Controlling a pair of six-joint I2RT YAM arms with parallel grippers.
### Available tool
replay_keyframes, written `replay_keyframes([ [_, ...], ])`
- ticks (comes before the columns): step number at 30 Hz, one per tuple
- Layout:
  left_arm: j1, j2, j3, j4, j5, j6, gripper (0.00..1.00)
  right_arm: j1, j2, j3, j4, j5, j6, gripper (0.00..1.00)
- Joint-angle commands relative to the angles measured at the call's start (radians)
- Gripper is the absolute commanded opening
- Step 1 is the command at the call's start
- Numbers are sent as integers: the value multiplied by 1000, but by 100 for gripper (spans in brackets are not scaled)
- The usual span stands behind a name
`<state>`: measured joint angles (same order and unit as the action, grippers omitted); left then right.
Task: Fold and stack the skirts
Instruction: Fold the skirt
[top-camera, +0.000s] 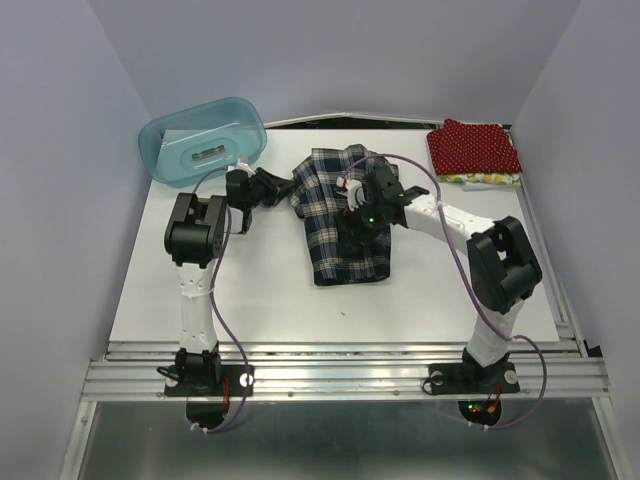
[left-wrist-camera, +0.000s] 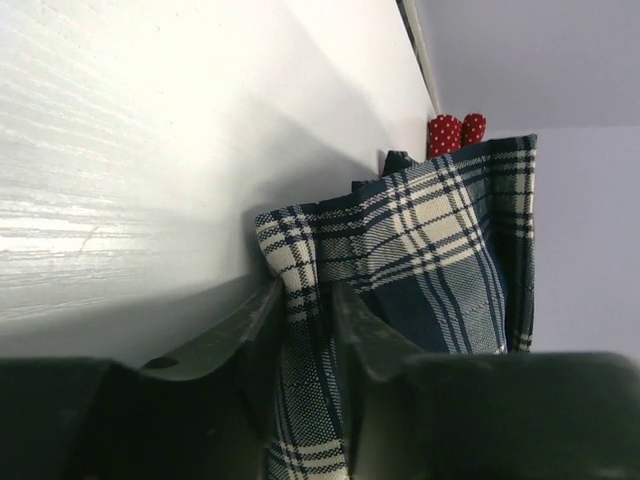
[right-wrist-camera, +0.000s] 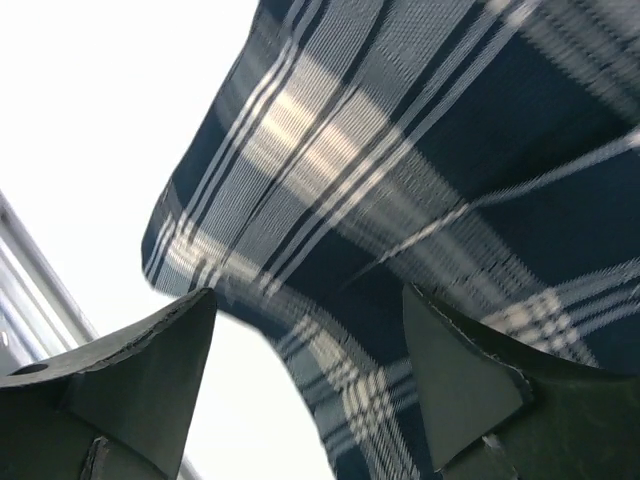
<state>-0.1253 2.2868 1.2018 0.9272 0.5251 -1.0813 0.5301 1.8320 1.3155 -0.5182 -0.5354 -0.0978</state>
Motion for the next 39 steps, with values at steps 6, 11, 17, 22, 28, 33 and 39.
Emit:
replay_keyframes([
  [6,3,-38,45,102,38,56,2,-2,208,62,114,157,123,77],
  [11,3,-148,71,67,26,223,0,-2,179,-41,53,89,-25,73],
  [17,1,-191,243,-97,1,510,0,-2,138,-150,-9,-15,-125,68],
  [22,1,-132,396,-240,-2,672,17,7,136,-162,-25,-61,-119,67],
  [28,3,-217,420,-304,1,809,97,16,119,-72,14,-116,-56,76],
  [33,3,-460,348,-522,38,1157,99,16,37,8,4,-132,-46,92],
  [39,-17,-851,-39,-835,56,1772,99,-50,-82,132,20,-112,1,100],
])
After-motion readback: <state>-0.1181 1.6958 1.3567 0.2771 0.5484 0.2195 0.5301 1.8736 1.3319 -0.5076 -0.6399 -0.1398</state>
